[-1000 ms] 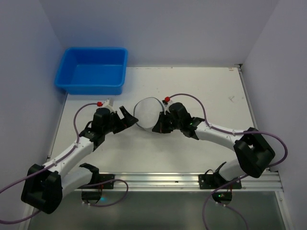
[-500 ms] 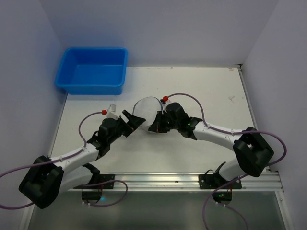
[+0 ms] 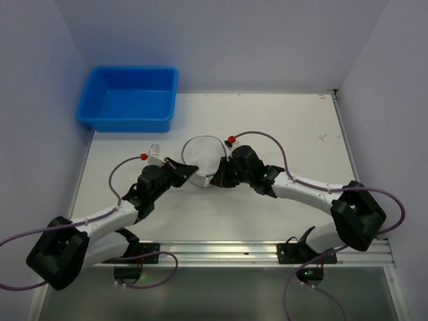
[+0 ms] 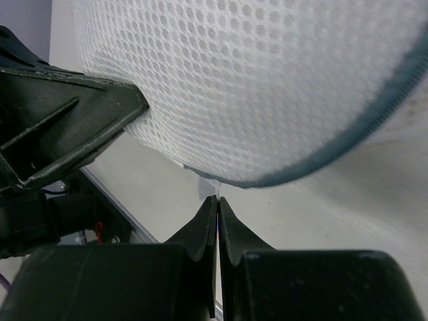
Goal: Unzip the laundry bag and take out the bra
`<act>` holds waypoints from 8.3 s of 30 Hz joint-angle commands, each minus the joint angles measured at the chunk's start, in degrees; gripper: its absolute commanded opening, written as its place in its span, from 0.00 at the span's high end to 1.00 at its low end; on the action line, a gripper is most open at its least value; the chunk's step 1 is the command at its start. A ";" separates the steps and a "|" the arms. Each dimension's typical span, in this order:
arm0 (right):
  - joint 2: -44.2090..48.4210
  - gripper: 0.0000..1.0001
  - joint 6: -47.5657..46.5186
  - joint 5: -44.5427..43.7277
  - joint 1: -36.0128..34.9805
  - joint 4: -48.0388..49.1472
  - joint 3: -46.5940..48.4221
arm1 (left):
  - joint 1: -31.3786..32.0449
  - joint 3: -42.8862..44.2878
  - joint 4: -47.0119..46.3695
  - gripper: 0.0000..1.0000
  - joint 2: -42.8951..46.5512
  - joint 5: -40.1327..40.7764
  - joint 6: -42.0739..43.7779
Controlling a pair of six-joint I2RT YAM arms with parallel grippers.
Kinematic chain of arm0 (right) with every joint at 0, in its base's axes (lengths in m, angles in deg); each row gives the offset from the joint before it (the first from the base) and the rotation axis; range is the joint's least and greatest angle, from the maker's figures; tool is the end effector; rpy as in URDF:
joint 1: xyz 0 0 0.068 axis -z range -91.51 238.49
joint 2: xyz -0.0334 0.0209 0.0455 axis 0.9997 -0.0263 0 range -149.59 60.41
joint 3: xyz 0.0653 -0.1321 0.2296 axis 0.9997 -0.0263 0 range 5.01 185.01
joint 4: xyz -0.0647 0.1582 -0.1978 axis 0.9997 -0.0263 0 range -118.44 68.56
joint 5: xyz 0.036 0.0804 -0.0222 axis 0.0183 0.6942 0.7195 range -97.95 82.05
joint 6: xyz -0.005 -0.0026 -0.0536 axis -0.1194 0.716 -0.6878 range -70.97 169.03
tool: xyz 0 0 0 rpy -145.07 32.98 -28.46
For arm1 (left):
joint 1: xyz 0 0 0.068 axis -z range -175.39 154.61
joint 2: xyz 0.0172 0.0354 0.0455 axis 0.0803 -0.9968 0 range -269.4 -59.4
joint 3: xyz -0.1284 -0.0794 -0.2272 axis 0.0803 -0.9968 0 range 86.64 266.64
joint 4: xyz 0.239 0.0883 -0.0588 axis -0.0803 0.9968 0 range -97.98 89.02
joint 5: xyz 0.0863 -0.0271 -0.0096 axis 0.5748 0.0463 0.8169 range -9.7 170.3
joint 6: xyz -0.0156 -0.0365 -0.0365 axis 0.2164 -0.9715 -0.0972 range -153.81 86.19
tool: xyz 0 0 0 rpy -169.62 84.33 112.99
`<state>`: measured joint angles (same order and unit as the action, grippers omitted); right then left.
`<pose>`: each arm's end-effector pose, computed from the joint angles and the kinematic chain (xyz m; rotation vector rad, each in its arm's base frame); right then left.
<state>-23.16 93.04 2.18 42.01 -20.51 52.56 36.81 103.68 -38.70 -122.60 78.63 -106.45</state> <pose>0.2109 0.2314 0.2177 -0.1610 2.3819 1.0286 0.1853 -0.1180 0.1848 -0.6875 1.9323 -1.2555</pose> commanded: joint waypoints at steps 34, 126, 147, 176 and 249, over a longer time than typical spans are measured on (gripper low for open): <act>8.07 0.68 -21.05 -5.82 7.19 -4.98 -0.44 | -13.05 32.37 34.41 0.96 -15.12 -28.21 37.04; -2.84 1.00 -12.54 -0.37 -6.70 3.47 6.33 | -5.31 14.78 23.60 0.74 -3.60 -11.87 17.00; 7.98 1.00 -27.49 1.01 9.39 -10.87 -0.97 | -8.30 24.27 35.02 1.00 -7.54 -22.93 37.21; -6.96 1.00 -5.42 4.55 -1.68 15.33 5.71 | -7.34 16.62 25.01 0.24 -3.40 -11.87 20.00; 7.90 1.00 -24.50 6.74 16.86 -13.67 -2.64 | -12.17 15.58 35.55 1.00 0.88 -23.90 29.31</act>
<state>-15.90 71.48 11.93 56.59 -28.22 49.33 25.95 121.47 -7.10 -124.50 55.70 -80.77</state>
